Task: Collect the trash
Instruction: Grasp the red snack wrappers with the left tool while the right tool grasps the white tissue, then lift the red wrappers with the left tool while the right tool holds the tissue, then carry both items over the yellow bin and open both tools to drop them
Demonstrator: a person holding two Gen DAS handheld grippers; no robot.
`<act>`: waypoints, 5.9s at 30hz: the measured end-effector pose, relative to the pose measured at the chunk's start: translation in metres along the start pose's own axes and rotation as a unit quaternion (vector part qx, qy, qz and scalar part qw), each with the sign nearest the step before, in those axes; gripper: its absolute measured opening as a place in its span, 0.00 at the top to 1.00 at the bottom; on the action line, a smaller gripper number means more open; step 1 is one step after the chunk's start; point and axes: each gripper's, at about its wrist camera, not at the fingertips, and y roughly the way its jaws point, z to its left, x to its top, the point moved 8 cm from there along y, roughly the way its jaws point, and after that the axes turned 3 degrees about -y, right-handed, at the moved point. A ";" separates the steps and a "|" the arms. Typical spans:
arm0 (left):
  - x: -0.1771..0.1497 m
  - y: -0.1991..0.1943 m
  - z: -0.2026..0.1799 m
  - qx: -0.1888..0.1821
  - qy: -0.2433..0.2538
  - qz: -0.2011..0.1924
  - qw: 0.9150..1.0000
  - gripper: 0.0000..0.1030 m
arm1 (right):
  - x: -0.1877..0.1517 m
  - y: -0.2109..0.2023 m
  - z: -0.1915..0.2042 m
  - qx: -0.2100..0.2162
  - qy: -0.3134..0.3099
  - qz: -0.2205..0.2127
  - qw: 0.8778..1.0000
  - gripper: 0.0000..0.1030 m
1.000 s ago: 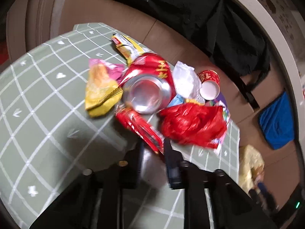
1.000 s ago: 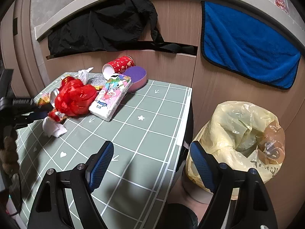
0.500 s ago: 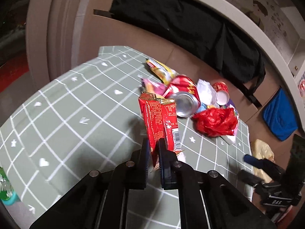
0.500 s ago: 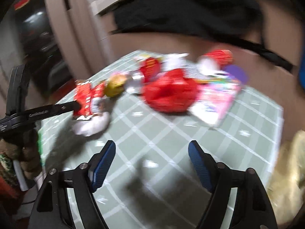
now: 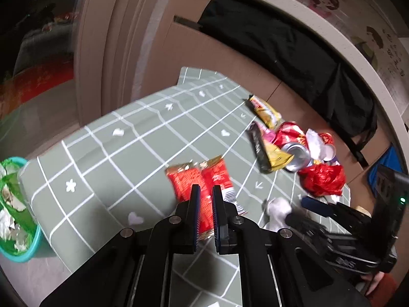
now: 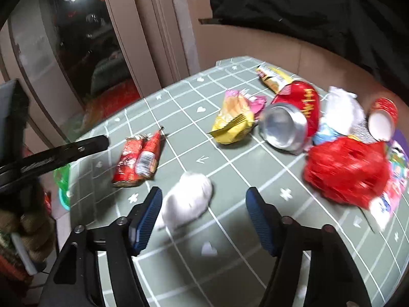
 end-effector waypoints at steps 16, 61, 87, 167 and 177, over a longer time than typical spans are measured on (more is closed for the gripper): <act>-0.007 0.042 -0.004 0.066 -0.002 0.025 0.998 0.42 | -0.040 -0.040 -0.046 0.001 0.062 0.011 0.998 0.78; -0.034 0.015 -0.118 -0.013 0.099 -0.020 0.995 0.33 | -0.106 -0.148 -0.143 -0.075 0.147 -0.068 0.984 0.78; -0.051 0.029 -0.151 0.040 0.151 -0.021 0.987 0.88 | -0.120 -0.159 -0.143 -0.086 0.165 -0.079 0.979 0.77; -0.222 0.120 -0.578 -0.346 0.287 0.239 0.861 0.30 | -0.243 -0.371 -0.399 -0.322 0.312 -0.187 0.874 0.51; -0.189 0.100 -0.548 -0.249 0.357 0.093 0.896 0.30 | -0.241 -0.405 -0.379 -0.353 0.304 -0.206 0.860 0.48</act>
